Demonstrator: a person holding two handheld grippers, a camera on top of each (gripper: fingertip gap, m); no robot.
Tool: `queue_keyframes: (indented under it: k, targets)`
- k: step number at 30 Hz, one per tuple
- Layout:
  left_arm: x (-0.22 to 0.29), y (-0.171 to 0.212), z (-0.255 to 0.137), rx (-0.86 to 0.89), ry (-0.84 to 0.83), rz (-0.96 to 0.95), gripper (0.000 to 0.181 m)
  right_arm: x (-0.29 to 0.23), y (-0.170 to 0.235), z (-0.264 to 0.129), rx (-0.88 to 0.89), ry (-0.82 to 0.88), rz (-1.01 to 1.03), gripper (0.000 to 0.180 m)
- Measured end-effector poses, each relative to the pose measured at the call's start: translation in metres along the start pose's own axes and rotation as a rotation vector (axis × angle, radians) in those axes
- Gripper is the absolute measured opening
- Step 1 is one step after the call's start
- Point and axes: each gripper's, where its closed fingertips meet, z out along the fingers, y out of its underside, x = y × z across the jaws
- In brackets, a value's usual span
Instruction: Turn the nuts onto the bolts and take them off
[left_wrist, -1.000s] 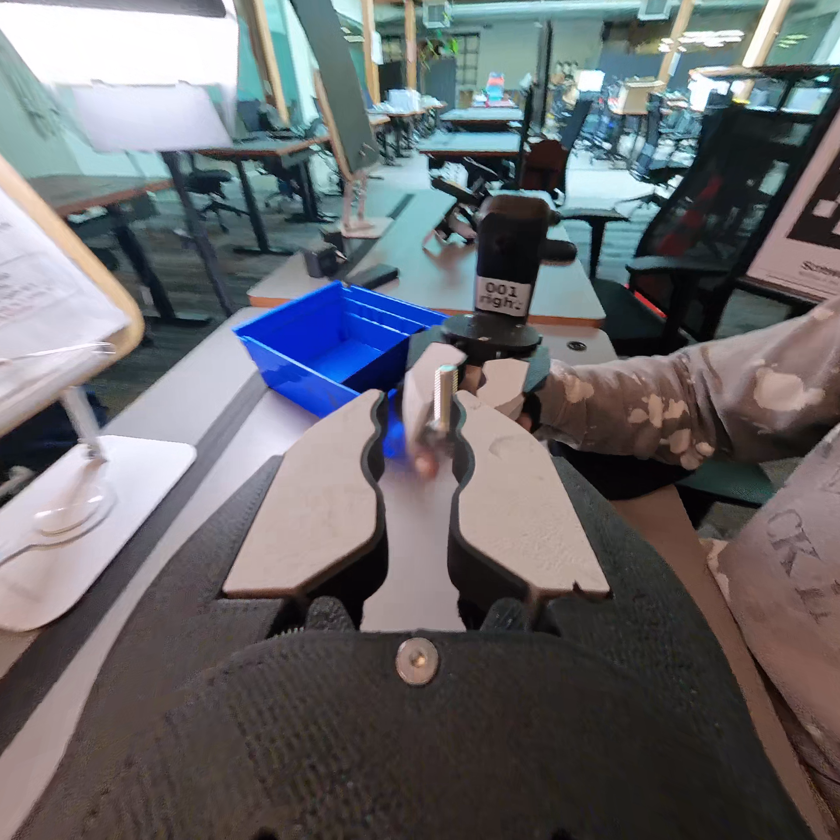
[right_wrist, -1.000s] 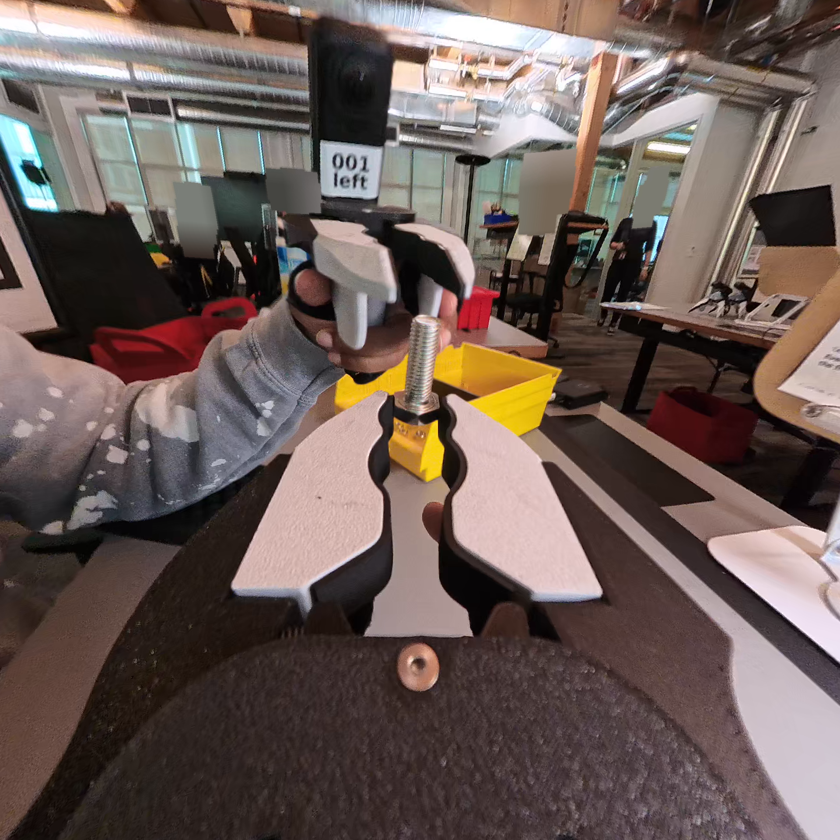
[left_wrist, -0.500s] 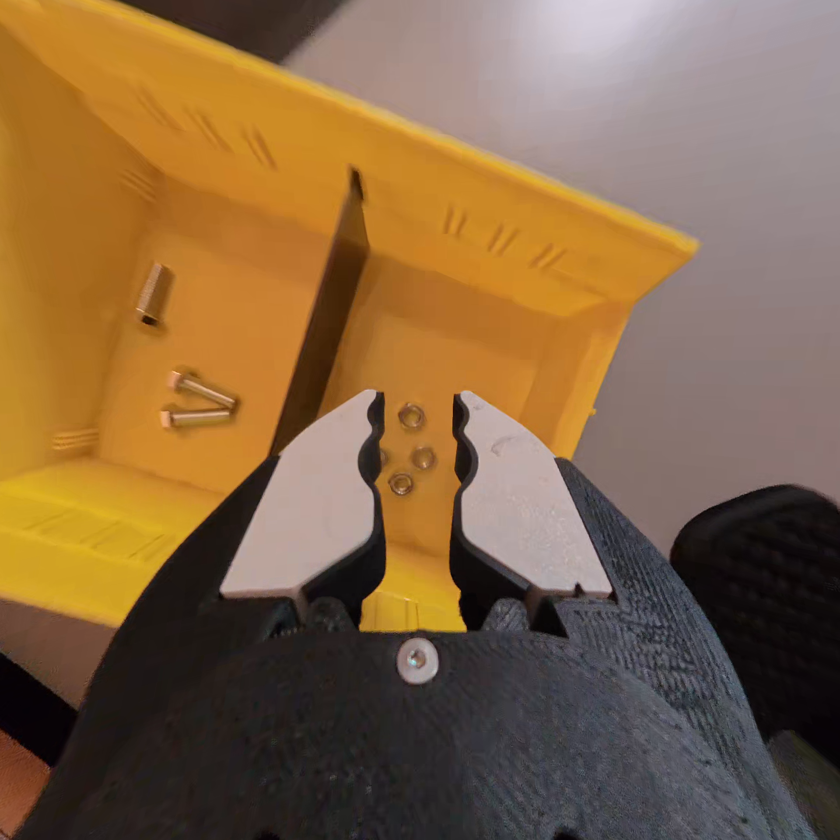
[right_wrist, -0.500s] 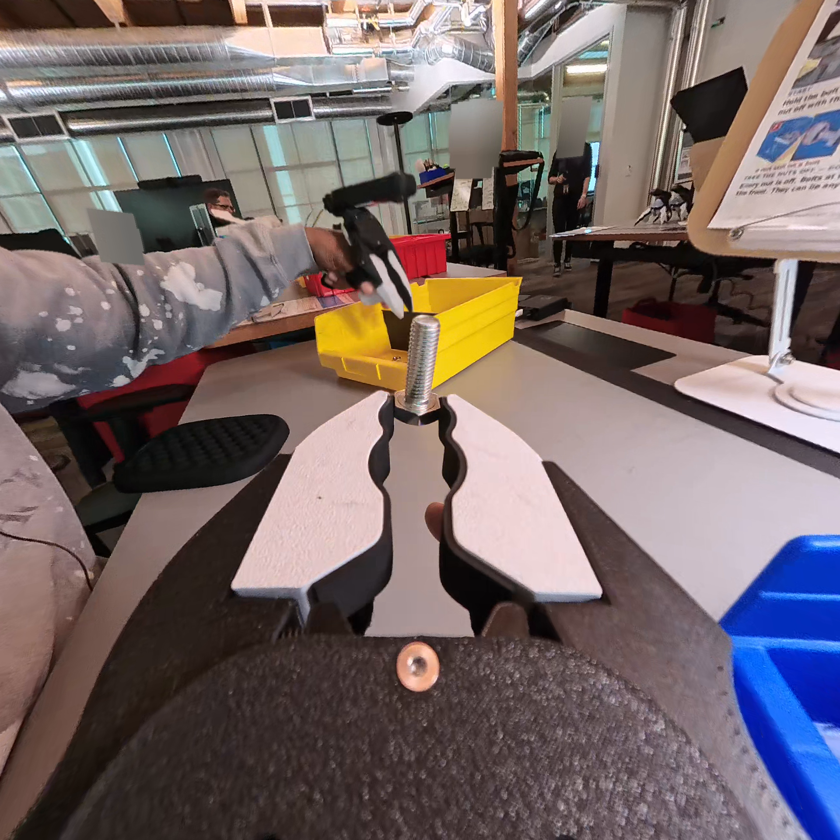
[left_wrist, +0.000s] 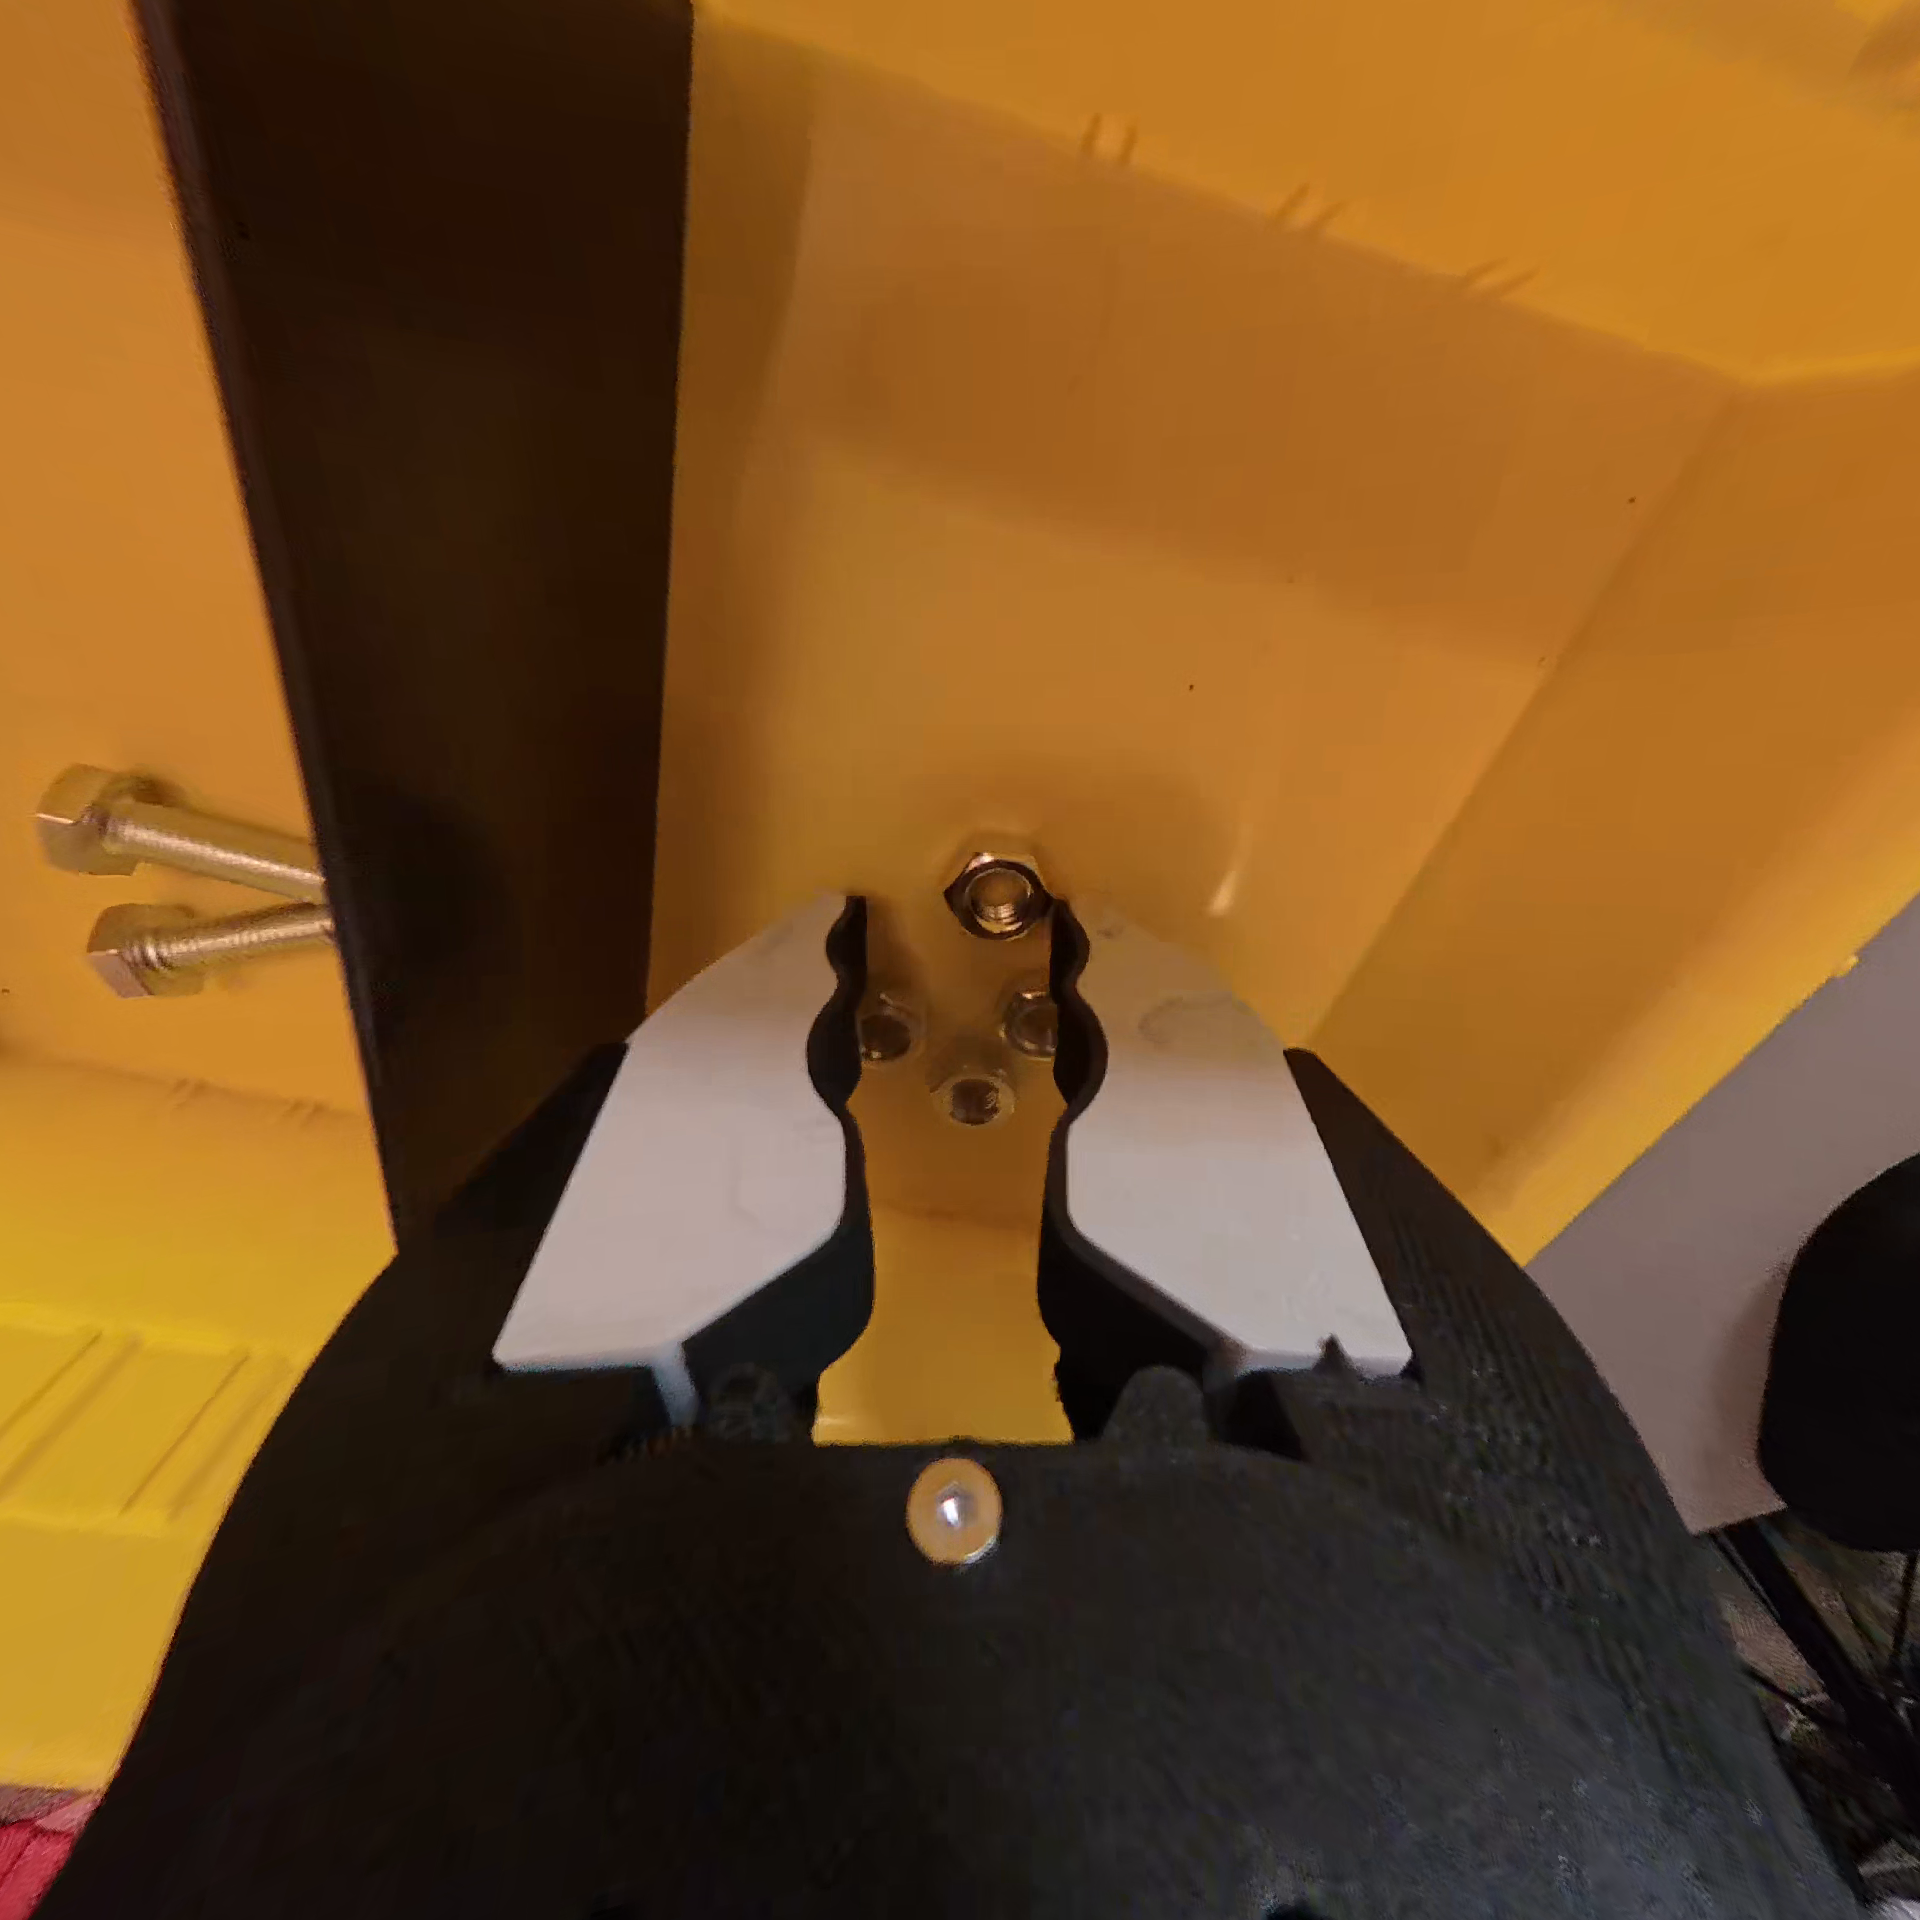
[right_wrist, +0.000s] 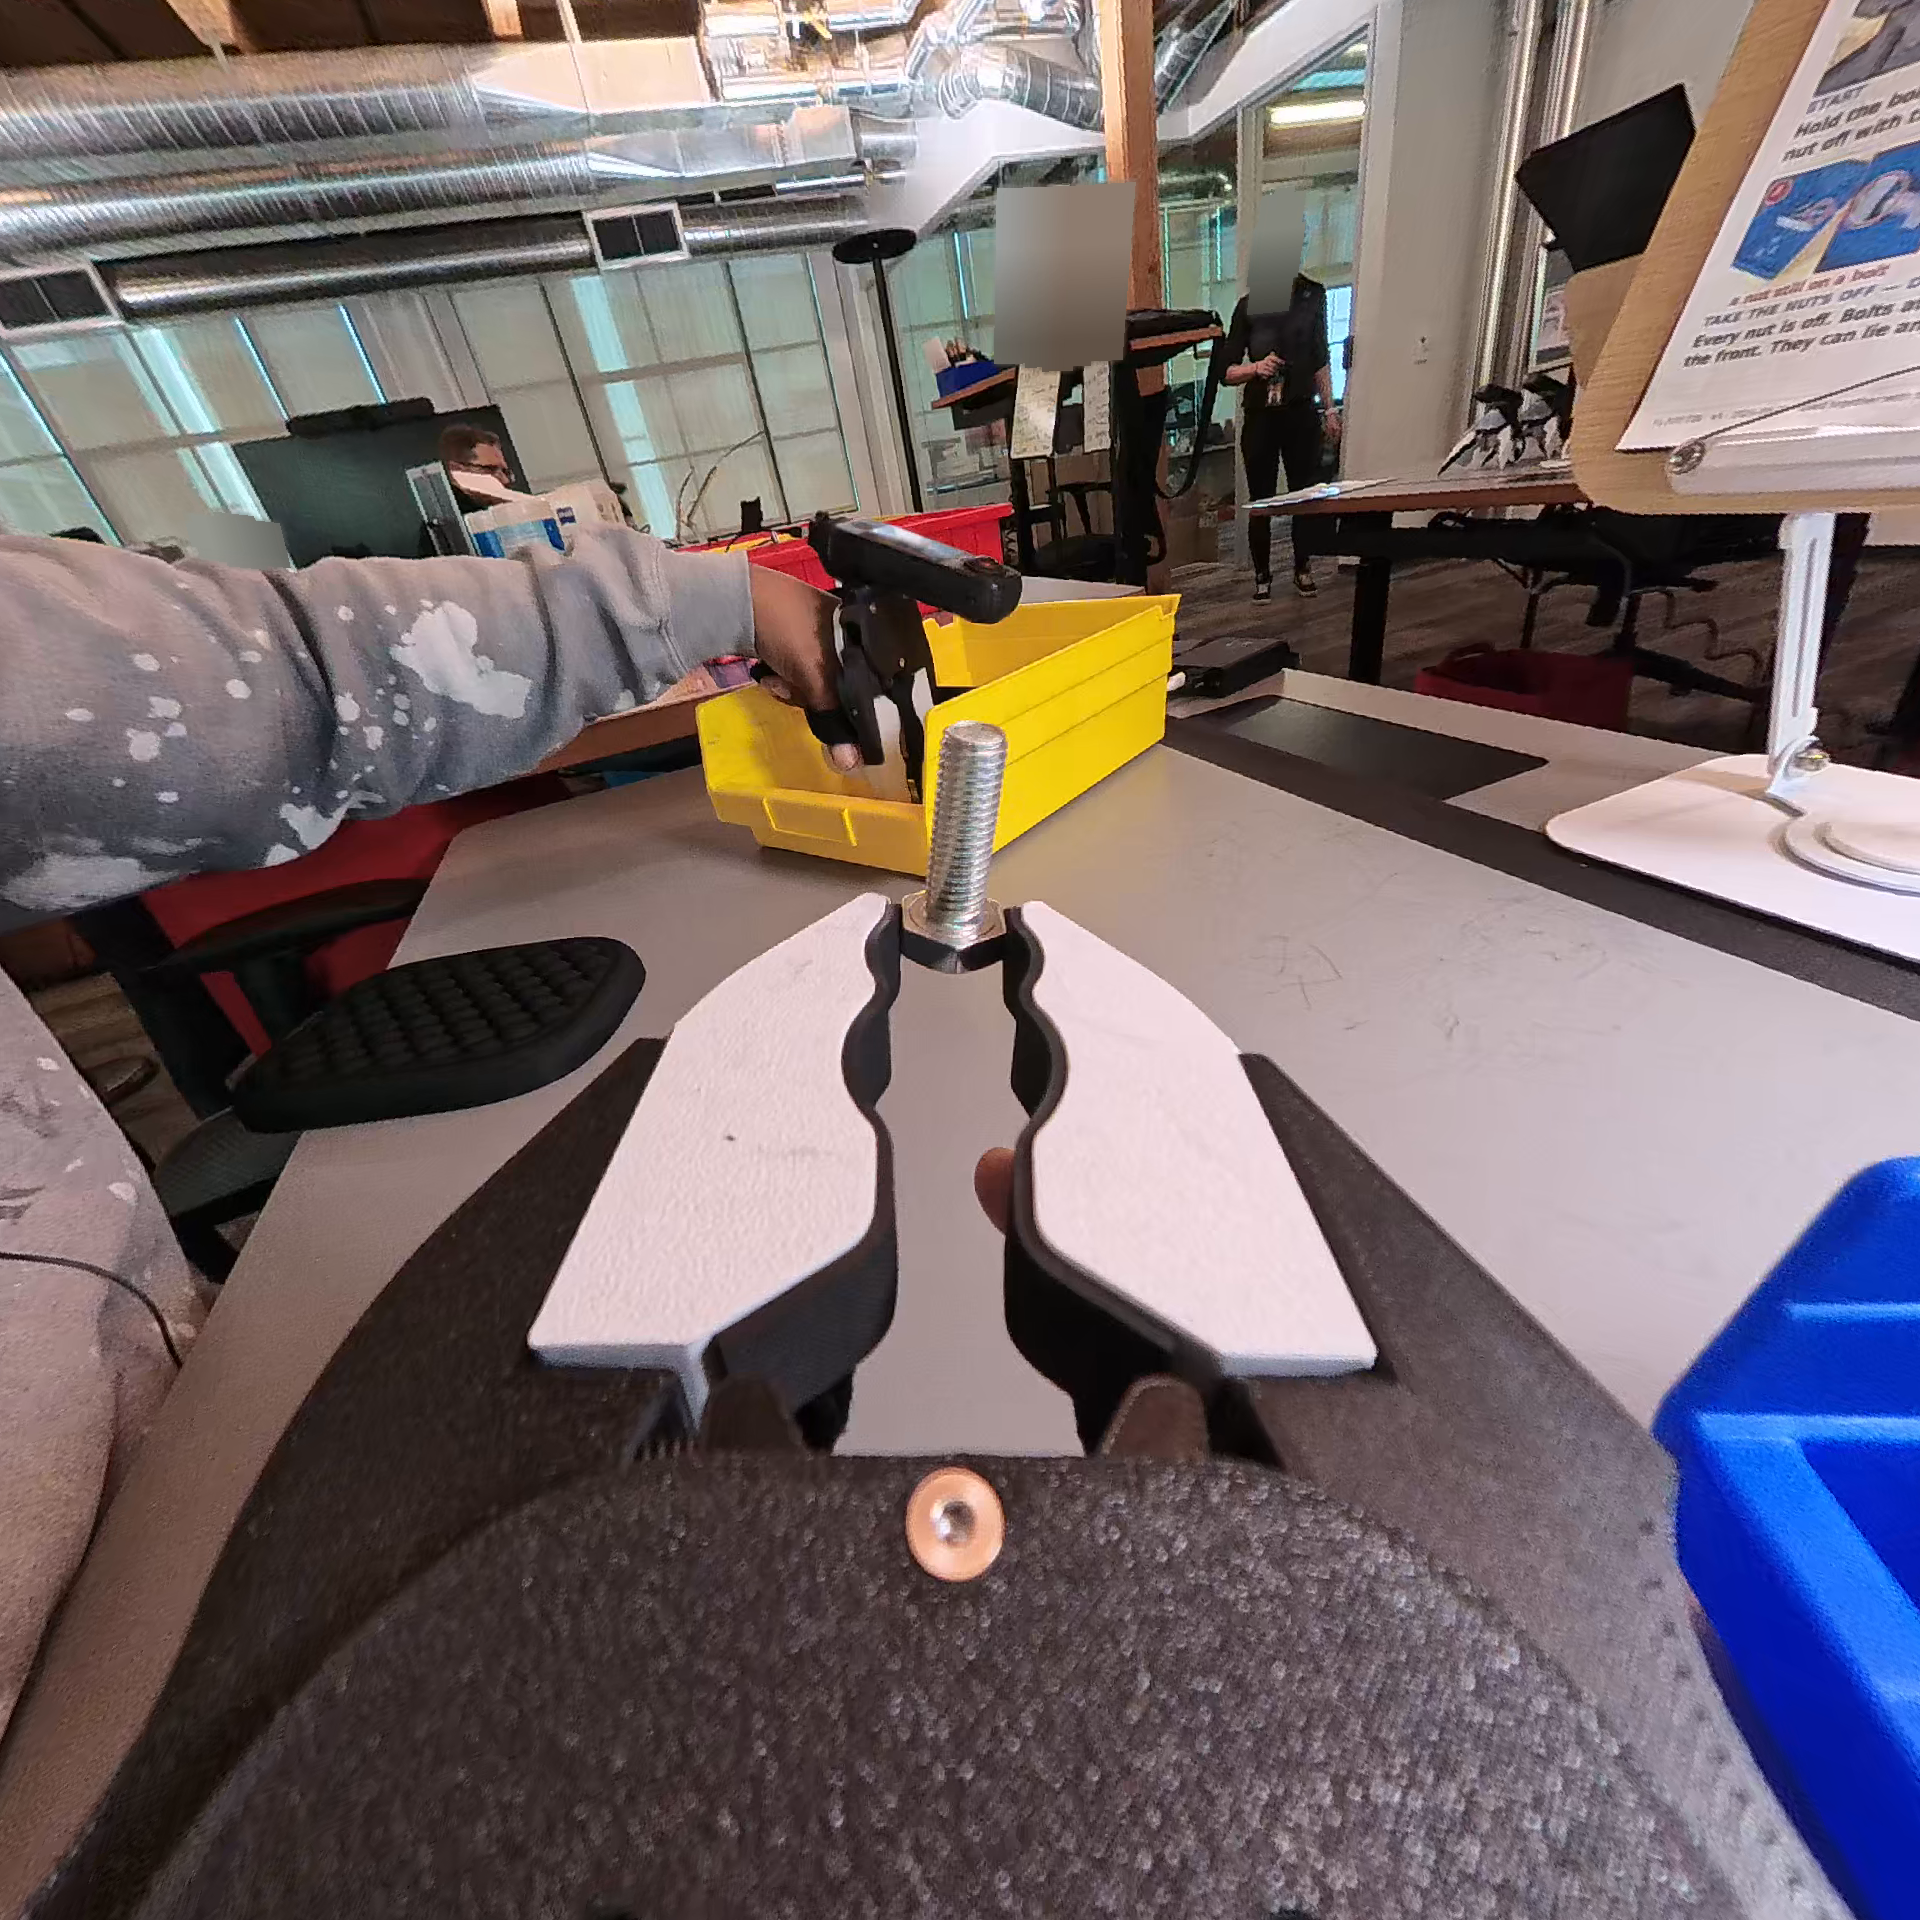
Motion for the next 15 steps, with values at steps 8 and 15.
queue_keyframes:
  k: [8,15]
  targets:
    - [0.0024,-0.0005,0.0008,-0.008,-0.012,-0.017,0.028,-0.0005,0.0017,-0.0017,-0.003,0.006,-0.009,0.018]
    - [0.0070,-0.0026,0.0011,0.017,0.003,-0.019,0.018,-0.0006,0.0062,-0.0005,-0.012,0.004,0.000,0.018]
